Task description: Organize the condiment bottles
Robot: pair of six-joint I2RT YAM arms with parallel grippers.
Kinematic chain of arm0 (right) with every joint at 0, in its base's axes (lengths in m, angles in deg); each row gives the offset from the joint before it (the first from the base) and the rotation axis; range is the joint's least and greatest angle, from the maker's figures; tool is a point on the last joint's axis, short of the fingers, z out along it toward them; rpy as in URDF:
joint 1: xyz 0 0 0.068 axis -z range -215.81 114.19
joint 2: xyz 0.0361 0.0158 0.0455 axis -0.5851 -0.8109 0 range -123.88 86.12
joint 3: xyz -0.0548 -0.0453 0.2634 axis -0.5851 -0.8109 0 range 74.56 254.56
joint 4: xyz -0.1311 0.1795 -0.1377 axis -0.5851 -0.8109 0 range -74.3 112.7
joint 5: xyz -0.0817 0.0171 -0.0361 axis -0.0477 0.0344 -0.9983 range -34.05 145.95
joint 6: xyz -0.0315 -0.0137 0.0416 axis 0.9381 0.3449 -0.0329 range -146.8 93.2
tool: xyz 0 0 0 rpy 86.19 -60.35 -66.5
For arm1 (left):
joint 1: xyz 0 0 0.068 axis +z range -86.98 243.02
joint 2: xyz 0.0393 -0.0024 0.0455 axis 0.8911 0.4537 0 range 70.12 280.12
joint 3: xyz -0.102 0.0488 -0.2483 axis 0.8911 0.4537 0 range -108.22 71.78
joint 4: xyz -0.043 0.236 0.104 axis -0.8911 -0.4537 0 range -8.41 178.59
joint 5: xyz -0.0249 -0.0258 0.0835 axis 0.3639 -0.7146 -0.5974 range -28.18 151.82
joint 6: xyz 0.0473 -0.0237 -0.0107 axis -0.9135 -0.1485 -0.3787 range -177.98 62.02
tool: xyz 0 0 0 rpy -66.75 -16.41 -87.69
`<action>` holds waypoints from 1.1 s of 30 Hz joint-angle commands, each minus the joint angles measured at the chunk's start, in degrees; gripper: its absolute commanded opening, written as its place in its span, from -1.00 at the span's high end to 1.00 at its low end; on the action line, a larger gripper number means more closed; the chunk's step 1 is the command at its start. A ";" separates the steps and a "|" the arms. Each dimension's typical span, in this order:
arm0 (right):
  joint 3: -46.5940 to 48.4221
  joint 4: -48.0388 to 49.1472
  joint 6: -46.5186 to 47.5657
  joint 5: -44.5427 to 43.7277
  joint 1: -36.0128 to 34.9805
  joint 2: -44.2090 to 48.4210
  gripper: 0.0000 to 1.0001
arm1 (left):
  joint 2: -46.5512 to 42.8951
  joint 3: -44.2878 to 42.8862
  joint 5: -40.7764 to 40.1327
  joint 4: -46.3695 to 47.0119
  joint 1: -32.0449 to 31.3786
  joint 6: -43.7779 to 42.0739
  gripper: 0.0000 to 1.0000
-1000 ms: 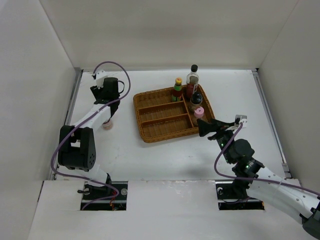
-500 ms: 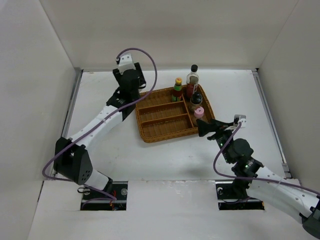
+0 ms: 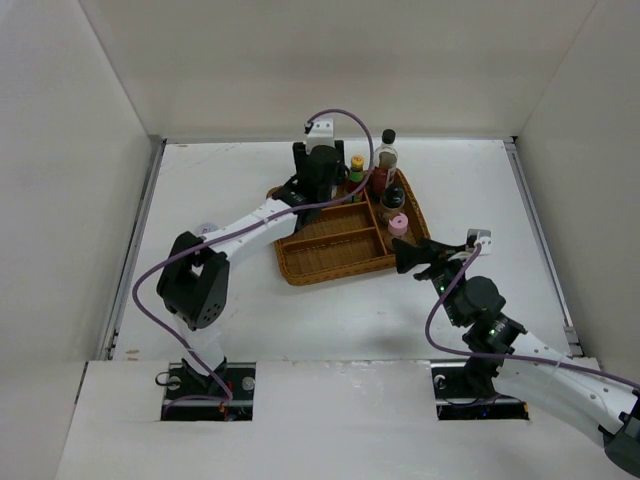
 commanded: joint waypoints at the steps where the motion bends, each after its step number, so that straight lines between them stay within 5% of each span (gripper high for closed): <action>1: 0.89 2.38 0.02 -0.45 0.62 0.75 -0.84 | -0.62 -4.03 -0.43 5.53 -0.85 -0.74 0.27; 12: 0.89 2.38 0.02 -0.45 0.71 0.67 -0.85 | 3.16 1.33 -2.28 7.20 -1.29 -0.04 0.23; 24: 0.89 2.20 0.02 -0.45 0.80 0.84 -0.86 | -1.31 7.48 -4.22 9.40 -2.34 0.05 -0.38; 28: 0.89 2.20 0.02 -0.45 0.80 0.84 -0.86 | -6.75 10.29 -4.22 9.40 -2.52 -0.12 -0.67; 33: 0.71 2.29 -0.07 -0.54 0.80 1.46 -0.86 | -17.11 18.72 -4.65 7.13 0.64 0.66 -0.76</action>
